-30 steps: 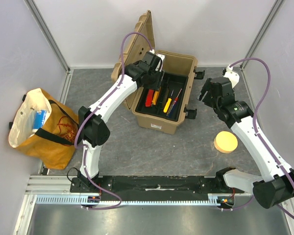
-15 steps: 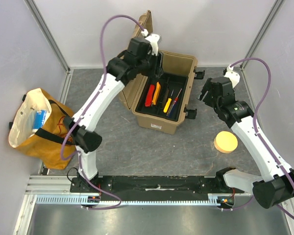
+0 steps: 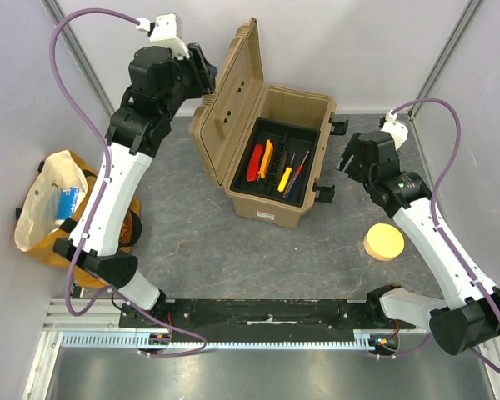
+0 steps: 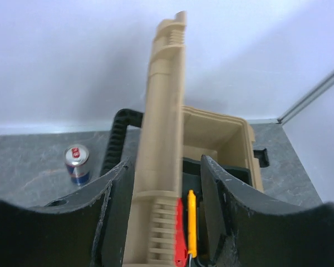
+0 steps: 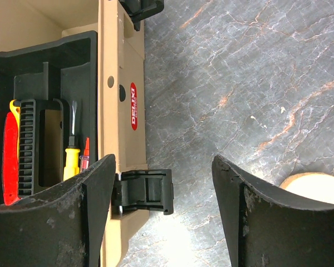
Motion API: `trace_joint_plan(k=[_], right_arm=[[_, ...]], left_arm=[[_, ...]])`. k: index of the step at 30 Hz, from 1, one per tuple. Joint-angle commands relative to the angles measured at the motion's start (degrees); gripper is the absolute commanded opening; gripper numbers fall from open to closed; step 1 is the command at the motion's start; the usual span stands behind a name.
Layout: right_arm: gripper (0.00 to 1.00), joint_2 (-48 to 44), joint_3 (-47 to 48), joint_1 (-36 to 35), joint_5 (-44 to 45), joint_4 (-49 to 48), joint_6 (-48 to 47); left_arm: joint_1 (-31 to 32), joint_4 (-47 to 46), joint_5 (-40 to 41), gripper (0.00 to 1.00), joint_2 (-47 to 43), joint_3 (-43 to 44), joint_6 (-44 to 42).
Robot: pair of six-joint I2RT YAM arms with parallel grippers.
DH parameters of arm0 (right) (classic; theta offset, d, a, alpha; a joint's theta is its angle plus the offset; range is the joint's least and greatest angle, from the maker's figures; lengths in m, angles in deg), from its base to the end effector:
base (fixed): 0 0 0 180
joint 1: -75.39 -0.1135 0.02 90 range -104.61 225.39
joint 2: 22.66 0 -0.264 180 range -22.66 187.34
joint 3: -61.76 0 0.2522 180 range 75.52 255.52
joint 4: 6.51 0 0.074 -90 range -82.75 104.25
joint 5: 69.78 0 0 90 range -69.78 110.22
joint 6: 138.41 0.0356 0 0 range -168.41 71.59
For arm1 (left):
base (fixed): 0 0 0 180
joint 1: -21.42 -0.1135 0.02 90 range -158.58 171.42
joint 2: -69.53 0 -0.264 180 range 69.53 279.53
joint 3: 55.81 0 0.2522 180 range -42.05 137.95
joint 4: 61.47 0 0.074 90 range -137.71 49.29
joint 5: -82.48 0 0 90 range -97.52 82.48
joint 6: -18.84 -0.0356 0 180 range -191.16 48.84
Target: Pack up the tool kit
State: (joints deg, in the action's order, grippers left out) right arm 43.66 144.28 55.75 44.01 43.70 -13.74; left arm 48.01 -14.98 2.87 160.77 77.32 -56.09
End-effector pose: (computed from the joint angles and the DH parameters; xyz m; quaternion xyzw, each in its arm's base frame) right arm 0.2351 0.0687 0.3660 0.2089 0.8440 0.0477 0.4918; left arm 0.2909 -0.1384 0.5371 0.0124 0.7344 -0.1780 0.6549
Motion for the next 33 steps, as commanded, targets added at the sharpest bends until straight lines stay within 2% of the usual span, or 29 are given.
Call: trace_joint_plan(k=[1, 3, 5, 9, 16, 28, 33], right_arm=[[0.77, -0.85, 0.33, 0.39, -0.15, -1.55, -0.13], [0.77, -0.93, 0.16, 0.39, -0.32, -1.64, -0.05], [0.77, -0.94, -0.02, 0.3, -0.24, -1.55, -0.05], [0.77, -0.85, -0.11, 0.3, -0.24, -1.55, -0.22], [0.77, -1.02, -0.37, 0.3, -0.41, -1.55, -0.14], [0.77, -1.28, -0.55, 0.57, 0.82, -1.47, -0.66], [0.77, -1.55, -0.55, 0.83, 0.91, -1.47, -0.57]], left_arm=[[-6.09, 0.22, -5.72, 0.57, -0.36, -3.26, 9.87], [-8.38, 0.58, -7.83, 0.57, -0.8, -5.54, 13.13], [-9.88, -2.04, -13.35, 0.57, -1.85, -8.97, 13.49], [-10.5, -7.76, -23.9, 0.58, -3.0, -14.16, 13.23], [-10.42, -16.19, -41.14, 0.57, -3.18, -17.5, 15.6], [-9.01, -21.74, -50.37, 0.55, -1.6, -21.9, 19.73], [-7.08, -22.36, -51.7, 0.55, -0.46, -22.69, 19.73]])
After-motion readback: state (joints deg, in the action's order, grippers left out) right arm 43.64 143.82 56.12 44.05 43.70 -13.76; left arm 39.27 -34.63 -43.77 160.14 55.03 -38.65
